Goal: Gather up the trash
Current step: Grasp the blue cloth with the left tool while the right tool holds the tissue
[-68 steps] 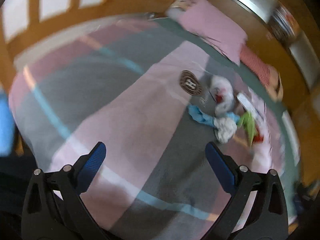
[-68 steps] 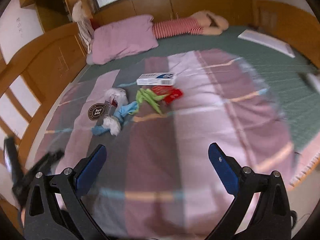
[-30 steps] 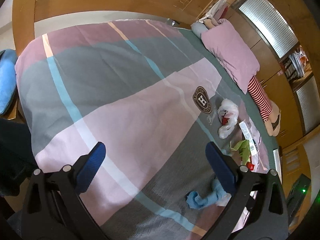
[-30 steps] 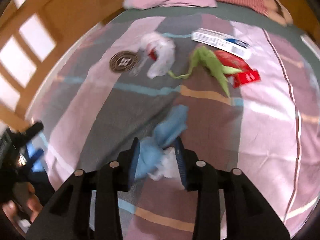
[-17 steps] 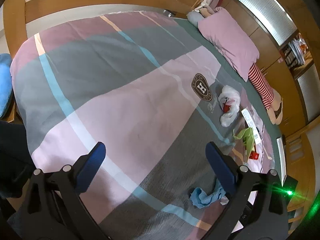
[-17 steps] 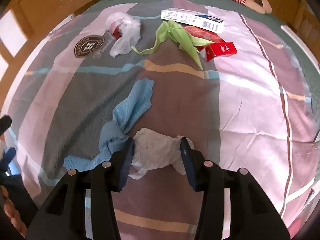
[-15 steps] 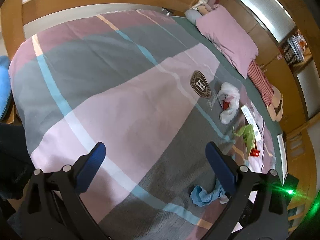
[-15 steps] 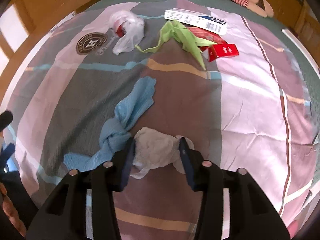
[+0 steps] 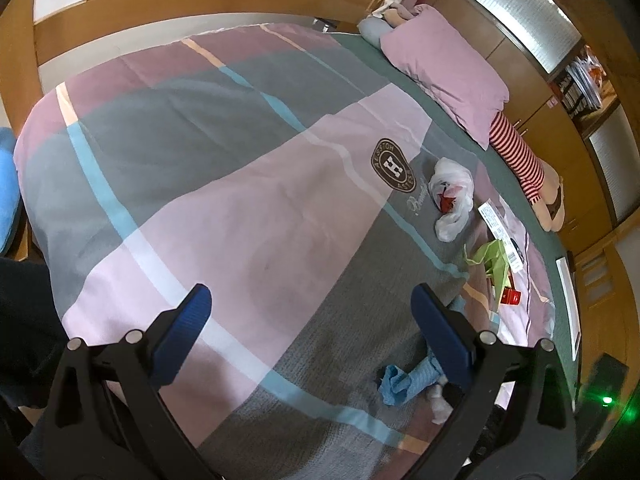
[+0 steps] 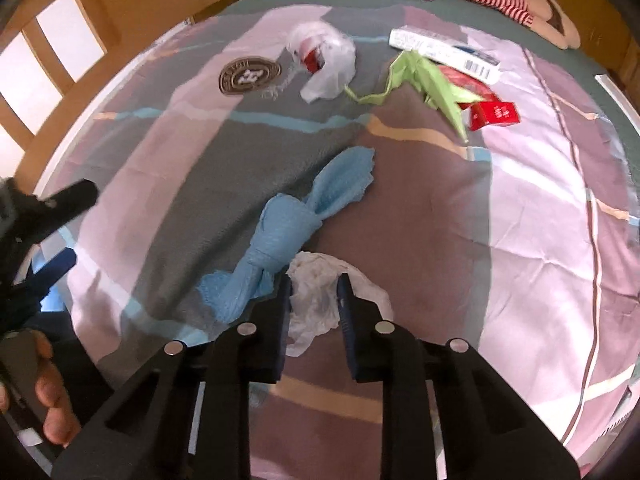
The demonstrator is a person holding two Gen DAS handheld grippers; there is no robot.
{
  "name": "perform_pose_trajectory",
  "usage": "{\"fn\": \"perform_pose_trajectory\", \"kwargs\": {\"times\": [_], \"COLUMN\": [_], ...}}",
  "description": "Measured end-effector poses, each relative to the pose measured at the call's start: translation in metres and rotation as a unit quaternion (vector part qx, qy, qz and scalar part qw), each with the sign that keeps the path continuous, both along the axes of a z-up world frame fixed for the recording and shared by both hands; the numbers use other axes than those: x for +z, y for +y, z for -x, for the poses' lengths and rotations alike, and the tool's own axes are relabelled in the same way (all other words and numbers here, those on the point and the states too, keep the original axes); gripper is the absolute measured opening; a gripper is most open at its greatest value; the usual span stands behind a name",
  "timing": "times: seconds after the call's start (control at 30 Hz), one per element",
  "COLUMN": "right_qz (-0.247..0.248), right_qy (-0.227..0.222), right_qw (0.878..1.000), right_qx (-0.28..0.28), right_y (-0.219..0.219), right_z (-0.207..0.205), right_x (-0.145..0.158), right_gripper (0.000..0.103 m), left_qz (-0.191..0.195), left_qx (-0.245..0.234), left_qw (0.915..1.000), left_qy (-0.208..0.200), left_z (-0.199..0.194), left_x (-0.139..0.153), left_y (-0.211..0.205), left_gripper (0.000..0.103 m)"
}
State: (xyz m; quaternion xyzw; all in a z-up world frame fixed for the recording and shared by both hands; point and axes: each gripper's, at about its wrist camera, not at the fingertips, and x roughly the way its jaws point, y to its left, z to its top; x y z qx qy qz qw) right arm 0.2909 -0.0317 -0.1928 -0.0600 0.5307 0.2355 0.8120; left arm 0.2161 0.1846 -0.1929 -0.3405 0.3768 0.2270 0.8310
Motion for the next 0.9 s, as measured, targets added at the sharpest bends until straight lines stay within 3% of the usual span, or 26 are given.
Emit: {"fn": "perform_pose_trajectory", "kwargs": {"times": [0.2, 0.4, 0.5, 0.57, 0.63, 0.7, 0.77, 0.8, 0.9], "right_qz": [-0.014, -0.051, -0.074, -0.094, -0.107, -0.121, -0.136, -0.138, -0.134], "right_qy": [-0.003, -0.021, -0.03, -0.032, -0.035, -0.038, -0.043, -0.048, -0.058], "right_qw": [0.999, 0.995, 0.99, 0.986, 0.983, 0.98, 0.978, 0.977, 0.976], "right_qx": [-0.031, -0.085, -0.116, -0.132, -0.143, -0.15, -0.152, -0.153, -0.161], "right_y": [-0.023, -0.064, -0.086, -0.102, -0.114, -0.125, -0.136, -0.14, -0.152], "right_z": [0.009, 0.018, 0.022, 0.026, 0.032, 0.038, 0.048, 0.051, 0.065], "right_x": [0.009, 0.027, 0.037, 0.043, 0.049, 0.056, 0.063, 0.066, 0.072], "right_gripper": [0.024, 0.024, 0.024, 0.024, 0.024, 0.024, 0.024, 0.024, 0.024], "left_qz": [-0.019, -0.037, -0.062, -0.045, -0.02, -0.032, -0.087, -0.121, -0.203], "left_qx": [-0.029, -0.089, -0.066, -0.034, -0.033, -0.051, -0.082, -0.113, -0.227], "left_qw": [0.9994, 0.9954, 0.9954, 0.9968, 0.9978, 0.9975, 0.9923, 0.9856, 0.9521], "left_qy": [-0.001, -0.002, -0.032, -0.056, -0.054, -0.038, -0.033, -0.035, -0.023], "left_z": [-0.006, -0.013, -0.004, 0.005, 0.004, -0.002, -0.01, -0.016, -0.04], "left_x": [0.003, 0.004, 0.016, 0.019, 0.014, 0.014, 0.022, 0.026, 0.026], "left_y": [-0.009, -0.026, -0.02, -0.01, -0.005, -0.013, -0.033, -0.05, -0.107], "left_gripper": [0.099, 0.099, 0.098, 0.094, 0.09, 0.083, 0.083, 0.083, 0.084]}}
